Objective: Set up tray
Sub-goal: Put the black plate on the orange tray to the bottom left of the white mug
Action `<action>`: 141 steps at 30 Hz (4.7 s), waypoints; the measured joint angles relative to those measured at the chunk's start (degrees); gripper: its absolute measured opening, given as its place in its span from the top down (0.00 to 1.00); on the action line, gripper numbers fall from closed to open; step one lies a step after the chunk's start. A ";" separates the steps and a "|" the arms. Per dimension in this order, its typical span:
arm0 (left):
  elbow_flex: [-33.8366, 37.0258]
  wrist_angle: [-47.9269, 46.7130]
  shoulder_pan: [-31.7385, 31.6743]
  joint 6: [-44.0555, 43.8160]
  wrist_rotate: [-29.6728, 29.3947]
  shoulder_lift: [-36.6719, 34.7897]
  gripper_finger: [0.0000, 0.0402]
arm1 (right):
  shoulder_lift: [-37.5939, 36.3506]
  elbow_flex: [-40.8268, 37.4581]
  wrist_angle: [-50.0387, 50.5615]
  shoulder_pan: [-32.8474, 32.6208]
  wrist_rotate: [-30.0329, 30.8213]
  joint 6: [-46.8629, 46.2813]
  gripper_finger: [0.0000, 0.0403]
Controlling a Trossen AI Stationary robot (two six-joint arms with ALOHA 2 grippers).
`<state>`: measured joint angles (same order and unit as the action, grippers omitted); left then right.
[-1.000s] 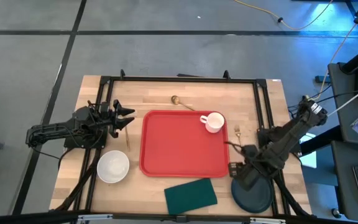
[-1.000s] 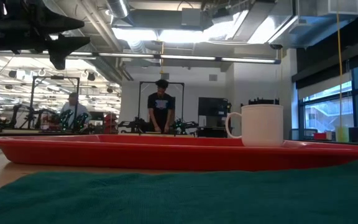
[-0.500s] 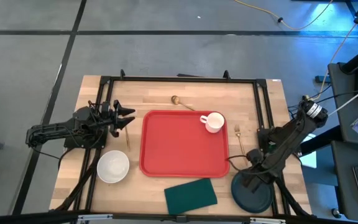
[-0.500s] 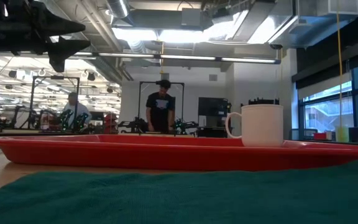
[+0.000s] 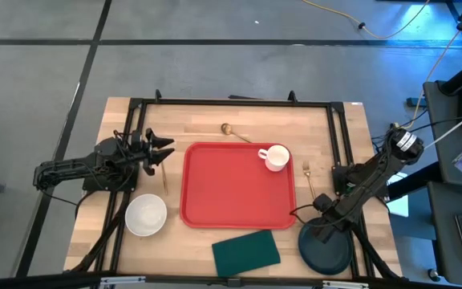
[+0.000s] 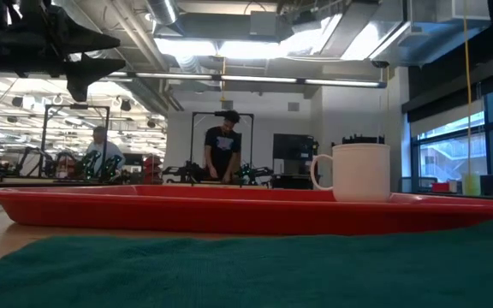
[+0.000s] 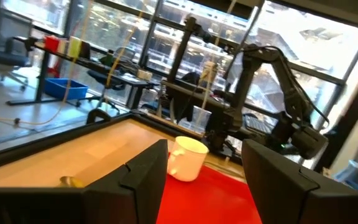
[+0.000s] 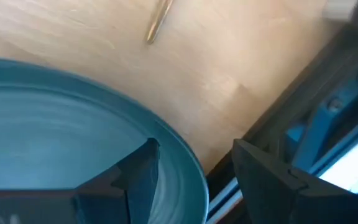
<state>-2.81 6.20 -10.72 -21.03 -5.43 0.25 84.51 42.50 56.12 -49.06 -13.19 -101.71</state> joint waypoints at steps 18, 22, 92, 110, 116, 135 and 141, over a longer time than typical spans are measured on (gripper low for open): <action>0.00 -0.35 -0.02 0.81 -4.14 0.00 0.51 | -3.56 -7.59 -15.85 0.00 -2.05 1.49 0.81; 0.00 -0.48 -0.02 1.72 -5.14 0.00 0.51 | -4.26 -7.35 -16.73 0.00 -2.36 1.53 0.96; 0.00 -1.96 0.00 0.60 -5.19 0.00 0.51 | 32.62 76.19 28.67 57.65 10.19 105.19 1.00; 0.00 -6.45 0.00 0.64 -5.20 0.02 0.51 | 45.63 76.23 27.99 53.28 12.07 118.70 1.00; 0.00 -6.47 0.00 0.73 -5.19 0.02 0.51 | 46.27 76.23 27.65 52.62 12.07 120.00 1.00; 0.00 -6.54 0.00 0.78 -4.91 0.02 0.51 | 46.33 70.17 23.17 52.33 10.34 119.89 1.00; 0.00 -6.58 0.00 0.81 -4.79 0.02 0.51 | 46.29 69.55 22.78 52.37 10.49 118.38 1.00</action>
<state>-2.81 -0.38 -10.72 -20.23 -10.22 0.27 130.80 112.05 78.90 3.31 -2.70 16.67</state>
